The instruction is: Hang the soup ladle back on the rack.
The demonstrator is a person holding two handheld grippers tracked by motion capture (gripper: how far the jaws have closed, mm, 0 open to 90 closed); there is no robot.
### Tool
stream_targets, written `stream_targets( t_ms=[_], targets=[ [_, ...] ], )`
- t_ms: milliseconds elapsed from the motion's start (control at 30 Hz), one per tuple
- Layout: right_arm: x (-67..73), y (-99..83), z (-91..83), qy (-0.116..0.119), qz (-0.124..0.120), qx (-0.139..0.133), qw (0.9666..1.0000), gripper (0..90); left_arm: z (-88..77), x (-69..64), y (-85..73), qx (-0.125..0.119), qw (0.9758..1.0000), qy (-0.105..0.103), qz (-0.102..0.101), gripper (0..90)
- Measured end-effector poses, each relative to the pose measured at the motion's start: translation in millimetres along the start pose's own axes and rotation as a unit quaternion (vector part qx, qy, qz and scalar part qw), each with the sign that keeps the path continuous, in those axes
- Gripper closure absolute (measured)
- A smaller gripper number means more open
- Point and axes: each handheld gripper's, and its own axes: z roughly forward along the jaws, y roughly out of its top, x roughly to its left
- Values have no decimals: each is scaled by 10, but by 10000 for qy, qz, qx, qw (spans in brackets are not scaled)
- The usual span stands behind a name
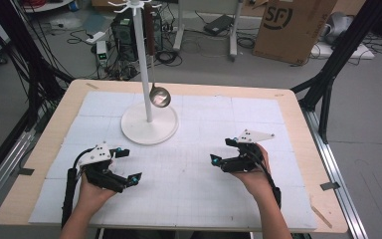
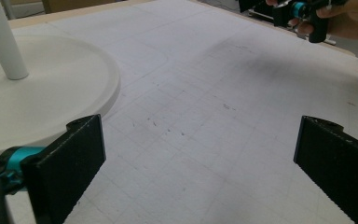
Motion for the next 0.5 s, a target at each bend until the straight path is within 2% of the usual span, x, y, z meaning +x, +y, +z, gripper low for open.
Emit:
stream_targets(
  t_ms=[300,500],
  targets=[
    [34,-232,46,-52,80,166,9998,109,6,-1,-8,7,10000,-21,-7,25],
    [59,-274,69,-81,47,251,9996,109,3,4,-9,7,10000,-10,-21,25]
  ],
)
